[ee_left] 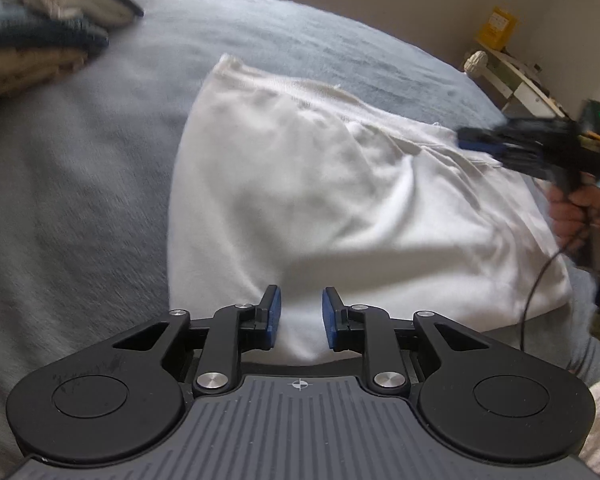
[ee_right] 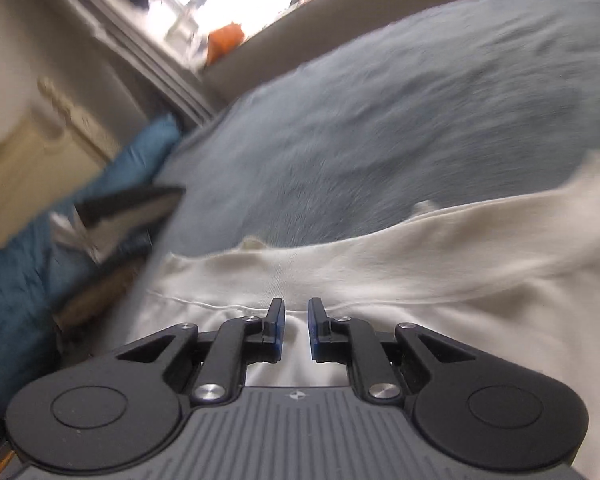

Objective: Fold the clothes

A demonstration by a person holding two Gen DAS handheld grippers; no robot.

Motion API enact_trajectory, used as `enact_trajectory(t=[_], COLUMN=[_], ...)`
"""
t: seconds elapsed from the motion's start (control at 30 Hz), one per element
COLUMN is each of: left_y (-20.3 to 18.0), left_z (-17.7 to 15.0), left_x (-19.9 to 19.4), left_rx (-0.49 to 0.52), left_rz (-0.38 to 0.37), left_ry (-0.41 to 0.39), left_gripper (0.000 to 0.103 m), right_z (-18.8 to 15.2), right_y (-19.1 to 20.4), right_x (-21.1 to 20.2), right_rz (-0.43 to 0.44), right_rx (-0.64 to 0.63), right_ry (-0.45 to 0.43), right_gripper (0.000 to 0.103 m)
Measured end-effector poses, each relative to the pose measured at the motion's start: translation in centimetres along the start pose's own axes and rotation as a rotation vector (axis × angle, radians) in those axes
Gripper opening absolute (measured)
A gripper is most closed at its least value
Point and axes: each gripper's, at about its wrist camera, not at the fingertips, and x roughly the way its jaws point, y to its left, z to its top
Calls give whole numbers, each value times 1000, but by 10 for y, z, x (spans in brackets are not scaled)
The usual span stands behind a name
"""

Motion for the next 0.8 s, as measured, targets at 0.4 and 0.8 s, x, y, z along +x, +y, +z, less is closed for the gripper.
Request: enact_trajectory(t=[0.4, 0.8], left_y=[-51, -78], left_z=[49, 55], left_x=[46, 77], left_rx=[141, 145], left_rz=[38, 180], left_ry=[37, 150], left_gripper=[39, 53], right_z=[-19, -11], right_y=[-89, -42], right_x=[-71, -26], right_rz=[-270, -186], right_rx=[209, -108], right_ry=[-130, 80], right_gripper=[13, 12])
